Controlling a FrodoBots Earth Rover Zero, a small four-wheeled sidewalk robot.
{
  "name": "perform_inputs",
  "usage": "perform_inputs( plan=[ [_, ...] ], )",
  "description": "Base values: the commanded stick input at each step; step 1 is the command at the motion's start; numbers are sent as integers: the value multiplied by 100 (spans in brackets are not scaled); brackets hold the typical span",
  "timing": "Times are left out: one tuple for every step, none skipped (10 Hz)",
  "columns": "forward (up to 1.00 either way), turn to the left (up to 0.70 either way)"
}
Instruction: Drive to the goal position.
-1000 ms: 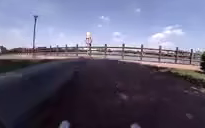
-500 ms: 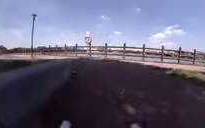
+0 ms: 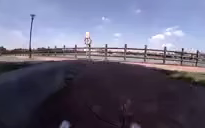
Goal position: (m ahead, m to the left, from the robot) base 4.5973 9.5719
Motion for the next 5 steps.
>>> perform_inputs(
  plan=[
    [70, 0],
    [70, 0],
    [70, 0],
    [70, 0],
    [70, 0]
  ],
)
